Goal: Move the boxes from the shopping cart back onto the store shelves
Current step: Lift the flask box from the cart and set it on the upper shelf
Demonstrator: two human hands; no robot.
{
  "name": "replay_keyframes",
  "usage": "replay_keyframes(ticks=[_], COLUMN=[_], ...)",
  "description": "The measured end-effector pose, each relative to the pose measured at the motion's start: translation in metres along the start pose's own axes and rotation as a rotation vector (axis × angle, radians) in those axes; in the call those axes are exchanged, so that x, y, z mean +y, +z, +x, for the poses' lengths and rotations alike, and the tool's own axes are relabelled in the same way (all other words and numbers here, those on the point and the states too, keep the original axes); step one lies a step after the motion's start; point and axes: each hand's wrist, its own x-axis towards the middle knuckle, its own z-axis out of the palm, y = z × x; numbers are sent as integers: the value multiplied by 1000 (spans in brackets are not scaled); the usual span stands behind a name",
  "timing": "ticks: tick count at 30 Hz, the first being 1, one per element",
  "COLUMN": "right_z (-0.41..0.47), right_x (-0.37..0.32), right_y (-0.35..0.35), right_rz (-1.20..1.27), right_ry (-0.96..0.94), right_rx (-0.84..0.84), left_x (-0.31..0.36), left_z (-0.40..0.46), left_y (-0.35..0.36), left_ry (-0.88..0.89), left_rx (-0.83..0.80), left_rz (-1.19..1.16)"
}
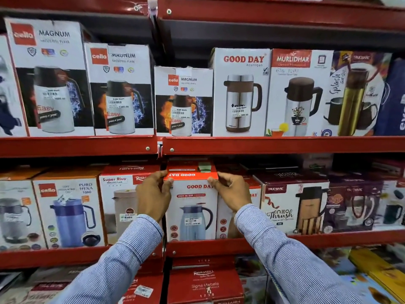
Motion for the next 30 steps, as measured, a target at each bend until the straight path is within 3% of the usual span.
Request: replay_keyframes(ticks=[3, 8, 13, 17, 20, 23, 30], right_z=[5, 3, -21, -58, -90, -127, -223], right_x=[-1, 9, 29, 50, 71, 102, 186], right_y=[1, 1, -8, -25, -39, -57, -108], right_rz=[-42, -153, -395, -779, -921, -1008, -1095], right_ry=[-16, -32, -62, -307, -348, -323, -124], right_rx=[-19, -165, -167, -88, -49, -73, -177], left_x=[-2, 1, -4, -12, -19, -26, -57], left_z=[4, 3, -17, -60, -103, -148, -250], left_y=[4, 14, 24, 36, 53, 75, 128], left_ry=[41, 16, 52, 226, 407, 506, 550], left_rx=[0, -141, -183, -134, -174, -293, -592], left_rz=[126, 198, 228, 278, 428, 569, 583])
